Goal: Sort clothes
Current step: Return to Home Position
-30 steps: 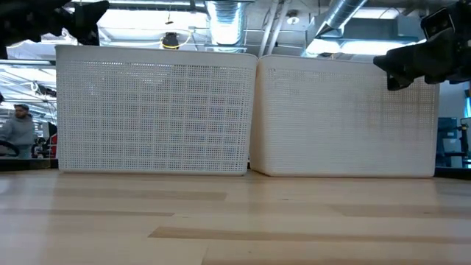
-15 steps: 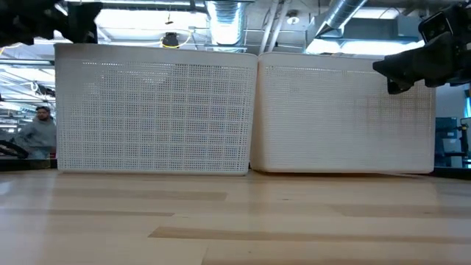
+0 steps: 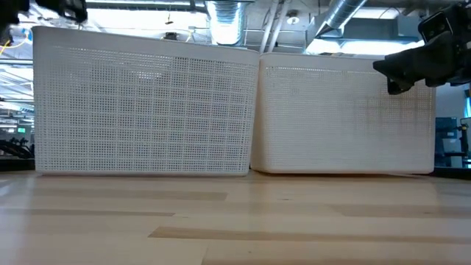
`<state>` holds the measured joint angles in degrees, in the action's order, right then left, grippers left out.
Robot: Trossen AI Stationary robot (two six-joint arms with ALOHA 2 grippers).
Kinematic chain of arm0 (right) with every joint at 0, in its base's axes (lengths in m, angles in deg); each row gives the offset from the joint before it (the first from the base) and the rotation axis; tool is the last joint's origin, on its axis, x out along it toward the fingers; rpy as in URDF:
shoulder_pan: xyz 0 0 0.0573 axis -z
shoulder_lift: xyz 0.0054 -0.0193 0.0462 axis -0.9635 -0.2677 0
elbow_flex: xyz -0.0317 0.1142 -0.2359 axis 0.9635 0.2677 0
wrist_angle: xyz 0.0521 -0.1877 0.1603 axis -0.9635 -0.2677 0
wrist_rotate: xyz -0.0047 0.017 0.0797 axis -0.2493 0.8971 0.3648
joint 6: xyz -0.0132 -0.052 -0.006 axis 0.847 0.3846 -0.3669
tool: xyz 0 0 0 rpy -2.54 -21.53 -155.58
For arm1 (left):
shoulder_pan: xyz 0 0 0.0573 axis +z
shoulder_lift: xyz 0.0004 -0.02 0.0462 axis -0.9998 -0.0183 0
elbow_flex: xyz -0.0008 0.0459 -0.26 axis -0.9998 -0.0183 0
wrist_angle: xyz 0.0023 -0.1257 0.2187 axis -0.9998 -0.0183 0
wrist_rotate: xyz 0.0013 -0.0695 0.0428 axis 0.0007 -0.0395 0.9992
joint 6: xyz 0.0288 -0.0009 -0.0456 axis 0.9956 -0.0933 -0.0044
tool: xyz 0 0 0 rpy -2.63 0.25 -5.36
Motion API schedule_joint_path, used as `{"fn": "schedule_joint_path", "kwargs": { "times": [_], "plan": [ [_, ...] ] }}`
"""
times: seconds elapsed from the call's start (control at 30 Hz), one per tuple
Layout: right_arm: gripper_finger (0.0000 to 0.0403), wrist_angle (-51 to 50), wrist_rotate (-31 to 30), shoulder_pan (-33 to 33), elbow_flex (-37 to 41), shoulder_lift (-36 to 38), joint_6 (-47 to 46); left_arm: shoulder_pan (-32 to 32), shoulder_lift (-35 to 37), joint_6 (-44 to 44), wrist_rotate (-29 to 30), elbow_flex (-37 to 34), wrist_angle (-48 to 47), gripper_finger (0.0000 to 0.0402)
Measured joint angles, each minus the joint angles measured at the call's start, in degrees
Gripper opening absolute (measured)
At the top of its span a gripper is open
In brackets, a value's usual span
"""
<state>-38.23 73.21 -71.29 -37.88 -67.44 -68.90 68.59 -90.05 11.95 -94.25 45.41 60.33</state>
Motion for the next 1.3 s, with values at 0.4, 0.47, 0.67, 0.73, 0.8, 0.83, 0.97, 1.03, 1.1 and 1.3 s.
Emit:
{"fn": "schedule_joint_path", "kwargs": {
  "times": [0.4, 0.47, 0.67, 0.73, 0.8, 0.83, 0.97, 1.03, 1.1, 1.3],
  "plan": [
    [0.0132, -0.03, 0.17, -0.02, 0.0, 0.0, -0.56, -3.46, -3.71, -10.48, -13.14, 1.05, 0.57, 0.0196],
    [0.0132, -0.01, 0.17, -0.02, 0.0, 0.0, -0.56, -4.92, -5.55, -11.94, -13.38, 0.47, 0.63, 0.0196],
    [0.0132, 0.0, 0.17, -0.02, 0.0, 0.0, -0.67, -9.27, -12.82, -10.18, -11.44, 0.16, 1.09, 0.0196],
    [0.0132, -0.06, 0.17, -0.02, 0.0, 0.0, -0.69, -10.42, -14.97, -7.92, -7.99, 0.04, 0.82, 0.0196],
    [0.0132, -0.22, 0.17, -0.02, 0.0, 0.0, -0.69, -11.15, -17.03, -6.91, -5.39, -1.33, 3.73, 0.0196],
    [0.0132, -0.41, 0.18, -0.02, 0.0, 0.0, -0.68, -11.24, -17.86, -6.86, -5.21, -2.39, 5.92, 0.0196],
    [0.0132, -1.3, 0.28, -0.03, 0.0, 0.02, -1.37, -11.24, -18.89, -9.64, -4.03, -7.22, 13.74, 0.0196],
    [0.0132, -1.86, 0.41, -0.04, 0.0, 0.02, -1.67, -10.85, -18.26, -10.76, -2.59, -9.36, 13.5, 0.0196],
    [0.0132, -1.87, 0.37, -0.04, 0.0, 0.0, -1.74, -9.7, -16.93, -12.0, -1.62, -10.45, 11.89, 0.0196],
    [0.0132, -1.92, 0.33, -0.04, 0.0, 0.02, -1.8, -5.41, -10.64, -12.98, -1.69, -11.02, 4.28, 0.0196]
  ]
}}
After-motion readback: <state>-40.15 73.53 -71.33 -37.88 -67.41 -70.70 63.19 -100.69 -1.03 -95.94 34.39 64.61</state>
